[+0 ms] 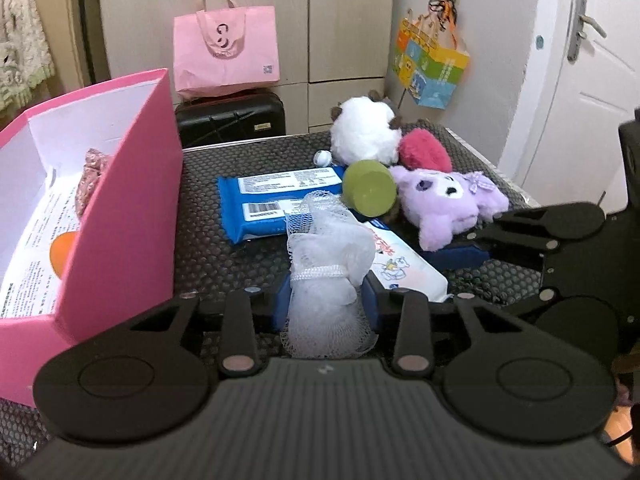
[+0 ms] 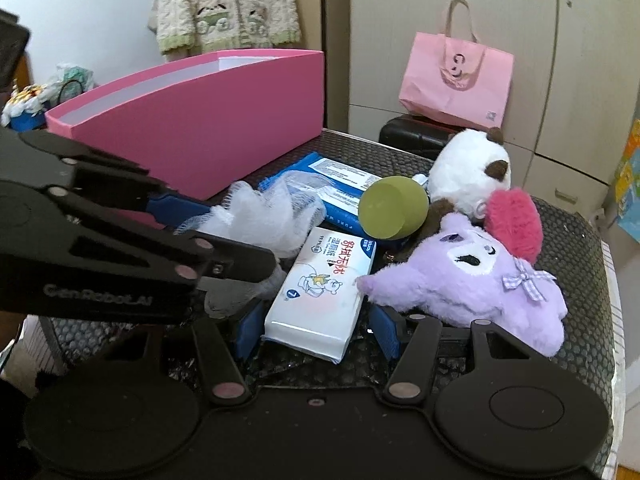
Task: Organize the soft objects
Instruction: 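Grasp the white mesh bath puff with the left gripper while the right gripper grasps the tissue pack, then lift and carry the bath puff and tissue pack with both grippers over the pink box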
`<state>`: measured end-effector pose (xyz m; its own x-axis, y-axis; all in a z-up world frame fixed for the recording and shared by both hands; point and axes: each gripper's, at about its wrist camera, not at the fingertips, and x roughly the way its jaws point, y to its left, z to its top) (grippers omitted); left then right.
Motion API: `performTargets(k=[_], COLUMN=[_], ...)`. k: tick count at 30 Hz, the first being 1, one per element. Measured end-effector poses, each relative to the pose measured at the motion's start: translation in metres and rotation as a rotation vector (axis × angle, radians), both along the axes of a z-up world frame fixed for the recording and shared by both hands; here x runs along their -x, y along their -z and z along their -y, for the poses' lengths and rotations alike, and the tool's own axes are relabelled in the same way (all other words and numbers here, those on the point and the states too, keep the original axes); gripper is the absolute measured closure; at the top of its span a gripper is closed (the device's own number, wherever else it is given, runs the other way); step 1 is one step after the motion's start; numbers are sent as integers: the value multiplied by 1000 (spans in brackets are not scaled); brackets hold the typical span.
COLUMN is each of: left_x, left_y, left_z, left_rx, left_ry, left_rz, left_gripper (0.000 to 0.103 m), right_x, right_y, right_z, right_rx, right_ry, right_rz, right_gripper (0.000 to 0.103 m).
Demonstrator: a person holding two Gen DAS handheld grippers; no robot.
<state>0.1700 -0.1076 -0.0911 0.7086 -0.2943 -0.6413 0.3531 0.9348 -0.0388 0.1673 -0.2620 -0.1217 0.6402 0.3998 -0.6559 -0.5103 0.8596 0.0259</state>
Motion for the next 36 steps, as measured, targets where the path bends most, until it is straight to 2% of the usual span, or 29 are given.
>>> performTargets(k=[5,8,12,20,27,36], left_x=[0,2,6,19,38,54], left_y=[-2,-4,-6,-14,-23,-24], left_z=[-6,-6,-8,-15,-23,-41], left_rx=[18,20,27,35,56,57], left_ry=[-12,-8,3,18,34,33], left_rz=[2,9,11,28,42,5], left_gripper=[68,68,68,68,68,68], right_x=[0,5,14,23,41,69], right_y=[1,1,3,-2,-10,-16], right_z=[-7,-12,-14,-8,1,0], right_rx=[22,42,20,-32,-79,-44], right_ry=[36,24,82,153,163,149], right_rz=[15,41,49,12,6,33], right_gripper=[40,51,55,56,57,57])
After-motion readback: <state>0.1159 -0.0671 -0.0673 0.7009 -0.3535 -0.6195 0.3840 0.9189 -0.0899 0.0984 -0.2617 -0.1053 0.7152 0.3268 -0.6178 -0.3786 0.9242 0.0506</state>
